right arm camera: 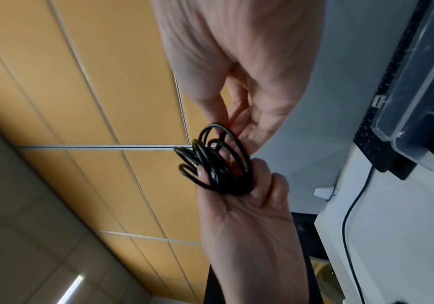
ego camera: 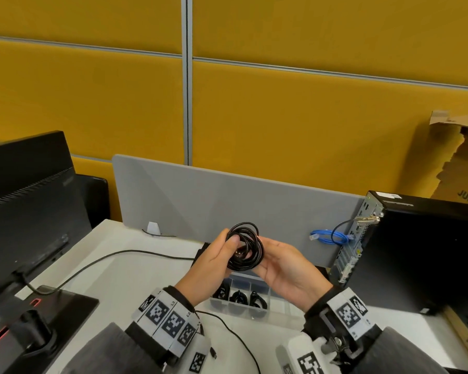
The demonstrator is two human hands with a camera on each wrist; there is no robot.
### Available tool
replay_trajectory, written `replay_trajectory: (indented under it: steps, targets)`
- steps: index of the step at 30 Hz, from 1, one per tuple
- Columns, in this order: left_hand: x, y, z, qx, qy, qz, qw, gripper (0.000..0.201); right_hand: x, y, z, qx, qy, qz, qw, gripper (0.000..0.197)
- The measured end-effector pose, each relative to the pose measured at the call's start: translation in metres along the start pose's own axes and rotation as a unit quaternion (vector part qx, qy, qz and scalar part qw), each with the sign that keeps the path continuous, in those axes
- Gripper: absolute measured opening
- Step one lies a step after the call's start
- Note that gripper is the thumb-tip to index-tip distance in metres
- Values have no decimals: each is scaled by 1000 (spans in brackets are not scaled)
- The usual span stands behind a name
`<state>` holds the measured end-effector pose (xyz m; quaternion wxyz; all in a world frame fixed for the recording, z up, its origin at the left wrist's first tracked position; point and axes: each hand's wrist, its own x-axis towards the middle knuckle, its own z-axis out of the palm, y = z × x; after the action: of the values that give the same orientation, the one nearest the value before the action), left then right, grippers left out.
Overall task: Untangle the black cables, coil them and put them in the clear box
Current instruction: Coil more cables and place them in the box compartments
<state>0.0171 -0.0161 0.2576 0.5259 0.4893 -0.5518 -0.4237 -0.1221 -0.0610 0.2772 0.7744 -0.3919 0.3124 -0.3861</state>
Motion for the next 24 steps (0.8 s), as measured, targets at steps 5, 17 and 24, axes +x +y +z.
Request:
replay_trajectory:
  steps: [5, 17, 24]
  targets:
    - [-2, 1, -4, 3, -6, -11, 1000, 25, -1, 0, 5, 42, -8, 16, 999, 22]
    - [8, -5, -13, 89, 54, -29, 994, 24, 2, 6, 13, -69, -49, -1, 996, 26]
    - [14, -8, -12, 238, 88, -2, 967, 28, 4, 6, 13, -142, -88, -28, 986, 35]
